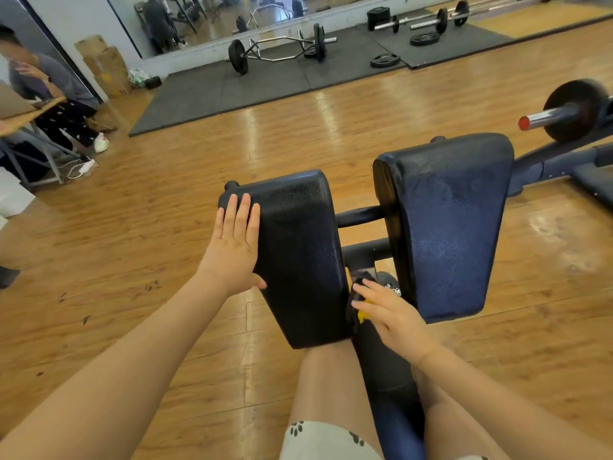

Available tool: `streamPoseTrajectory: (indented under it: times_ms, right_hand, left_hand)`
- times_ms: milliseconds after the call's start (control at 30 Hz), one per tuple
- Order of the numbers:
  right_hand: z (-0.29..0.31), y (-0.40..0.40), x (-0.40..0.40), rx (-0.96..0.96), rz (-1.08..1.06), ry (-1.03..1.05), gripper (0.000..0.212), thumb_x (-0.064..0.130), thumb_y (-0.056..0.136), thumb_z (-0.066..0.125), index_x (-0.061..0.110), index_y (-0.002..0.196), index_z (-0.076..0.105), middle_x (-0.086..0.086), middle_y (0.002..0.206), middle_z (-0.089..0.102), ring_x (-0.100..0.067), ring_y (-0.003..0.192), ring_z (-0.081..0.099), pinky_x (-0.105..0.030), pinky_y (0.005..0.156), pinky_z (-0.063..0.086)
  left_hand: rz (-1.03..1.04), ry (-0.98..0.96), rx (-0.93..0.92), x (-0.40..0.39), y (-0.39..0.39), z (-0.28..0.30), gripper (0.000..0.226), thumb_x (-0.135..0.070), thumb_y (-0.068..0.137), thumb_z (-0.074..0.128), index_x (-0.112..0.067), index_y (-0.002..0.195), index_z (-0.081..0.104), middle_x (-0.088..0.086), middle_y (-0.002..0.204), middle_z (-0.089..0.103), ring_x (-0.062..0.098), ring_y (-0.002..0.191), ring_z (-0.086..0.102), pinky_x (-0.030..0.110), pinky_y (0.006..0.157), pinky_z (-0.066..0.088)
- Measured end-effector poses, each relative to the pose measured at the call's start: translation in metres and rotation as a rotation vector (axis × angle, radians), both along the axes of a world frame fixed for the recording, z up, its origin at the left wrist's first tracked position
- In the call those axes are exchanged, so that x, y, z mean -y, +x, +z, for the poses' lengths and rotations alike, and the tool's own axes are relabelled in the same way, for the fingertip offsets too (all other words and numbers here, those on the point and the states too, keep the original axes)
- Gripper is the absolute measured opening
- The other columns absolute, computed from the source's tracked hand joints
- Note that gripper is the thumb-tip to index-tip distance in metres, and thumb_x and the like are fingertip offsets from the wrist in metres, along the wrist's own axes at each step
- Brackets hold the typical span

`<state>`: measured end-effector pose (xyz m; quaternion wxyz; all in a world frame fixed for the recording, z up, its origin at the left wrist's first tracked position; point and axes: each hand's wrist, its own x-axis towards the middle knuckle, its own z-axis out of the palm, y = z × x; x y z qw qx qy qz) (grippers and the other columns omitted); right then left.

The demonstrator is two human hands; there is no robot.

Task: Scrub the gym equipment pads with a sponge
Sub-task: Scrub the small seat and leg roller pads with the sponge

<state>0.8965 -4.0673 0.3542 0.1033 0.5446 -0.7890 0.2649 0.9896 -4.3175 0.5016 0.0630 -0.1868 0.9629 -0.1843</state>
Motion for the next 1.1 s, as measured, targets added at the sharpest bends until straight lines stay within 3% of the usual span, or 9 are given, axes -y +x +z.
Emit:
streamPoseTrajectory:
  times_ms: [100, 200, 333, 467, 600, 667, 800, 967, 1100]
  right_hand:
    - [0.033, -0.012, 0.023, 0.403, -0.141, -0.335, 0.048, -0.004, 0.083, 0.062, 0.022, 0.123, 0.054, 0.006, 0.136, 0.043, -0.007, 0.132, 0.033, -0.03, 0.108, 0.031]
    - [0.084, -0.032, 0.058, 0.757, -0.17, -0.555, 0.04, 0.002, 0.091, 0.052, 0.023, 0.125, 0.05, 0.011, 0.135, 0.042, -0.002, 0.13, 0.035, -0.013, 0.106, 0.028]
    - [0.132, -0.066, 0.096, 0.965, -0.177, -0.665, 0.037, 0.01, 0.095, 0.047, 0.016, 0.132, 0.048, 0.014, 0.125, 0.045, 0.004, 0.118, 0.041, 0.005, 0.087, 0.032]
    - [0.13, -0.083, 0.125, 1.118, -0.128, -0.608, 0.036, 0.015, 0.097, 0.045, 0.012, 0.133, 0.047, 0.009, 0.12, 0.052, 0.004, 0.107, 0.047, -0.001, 0.081, 0.039]
    - [0.109, -0.064, 0.122, 1.101, -0.17, -0.698, 0.031, 0.014, 0.097, 0.044, 0.014, 0.127, 0.054, 0.004, 0.119, 0.06, -0.003, 0.113, 0.053, -0.013, 0.093, 0.041]
    - [0.094, -0.04, 0.108, 1.086, -0.165, -0.742, 0.033, 0.01, 0.096, 0.045, 0.025, 0.124, 0.052, 0.009, 0.12, 0.058, 0.009, 0.112, 0.05, -0.006, 0.093, 0.039]
    - [0.074, -0.018, 0.09, 1.014, -0.16, -0.694, 0.045, 0.007, 0.092, 0.051, 0.046, 0.114, 0.046, 0.022, 0.123, 0.051, 0.007, 0.122, 0.044, -0.013, 0.104, 0.034]
    - [0.111, -0.06, 0.102, 0.761, -0.135, -0.699, 0.039, 0.005, 0.092, 0.052, 0.025, 0.125, 0.048, 0.012, 0.127, 0.049, 0.012, 0.12, 0.039, -0.005, 0.101, 0.029]
    - [0.142, -0.077, 0.129, 0.587, -0.113, -0.412, 0.032, 0.014, 0.093, 0.052, 0.015, 0.125, 0.058, 0.002, 0.134, 0.052, -0.003, 0.125, 0.04, -0.01, 0.102, 0.025]
  left_hand:
    - [0.022, 0.147, -0.176, -0.012, -0.011, 0.004, 0.12, -0.076, 0.077, 0.047, -0.002, 0.147, -0.017, 0.02, 0.156, -0.017, 0.035, 0.143, -0.02, 0.048, 0.115, -0.013]
    - [-0.063, 0.144, -0.321, -0.014, -0.029, 0.005, 0.097, -0.066, 0.085, 0.04, -0.003, 0.151, 0.006, 0.018, 0.158, 0.008, 0.032, 0.146, 0.0, 0.044, 0.116, -0.006]
    - [-0.155, 0.055, -0.413, -0.001, -0.043, -0.01, 0.08, -0.057, 0.089, 0.04, -0.004, 0.147, 0.024, 0.018, 0.15, 0.032, 0.031, 0.142, 0.023, 0.045, 0.117, 0.008]
    - [-0.197, -0.018, -0.491, 0.005, -0.047, -0.027, 0.075, -0.055, 0.085, 0.037, -0.008, 0.143, 0.029, 0.017, 0.146, 0.041, 0.03, 0.137, 0.03, 0.046, 0.114, 0.015]
    - [-0.23, -0.063, -0.531, 0.01, -0.048, -0.032, 0.074, -0.054, 0.084, 0.04, -0.008, 0.142, 0.031, 0.018, 0.144, 0.042, 0.03, 0.135, 0.032, 0.047, 0.112, 0.019]
    - [-0.23, -0.074, -0.534, 0.01, -0.048, -0.034, 0.075, -0.054, 0.083, 0.041, -0.008, 0.142, 0.032, 0.018, 0.144, 0.043, 0.03, 0.135, 0.032, 0.047, 0.112, 0.019]
    - [-0.222, -0.091, -0.535, 0.008, -0.049, -0.033, 0.075, -0.053, 0.083, 0.041, -0.007, 0.141, 0.032, 0.019, 0.143, 0.043, 0.031, 0.134, 0.031, 0.048, 0.111, 0.021]
    - [-0.208, -0.102, -0.521, 0.008, -0.049, -0.033, 0.075, -0.053, 0.083, 0.041, -0.007, 0.141, 0.032, 0.019, 0.144, 0.042, 0.031, 0.134, 0.032, 0.048, 0.112, 0.02]
    - [-0.211, -0.095, -0.53, 0.008, -0.049, -0.032, 0.074, -0.053, 0.083, 0.04, -0.007, 0.141, 0.033, 0.019, 0.144, 0.042, 0.032, 0.134, 0.032, 0.047, 0.111, 0.019]
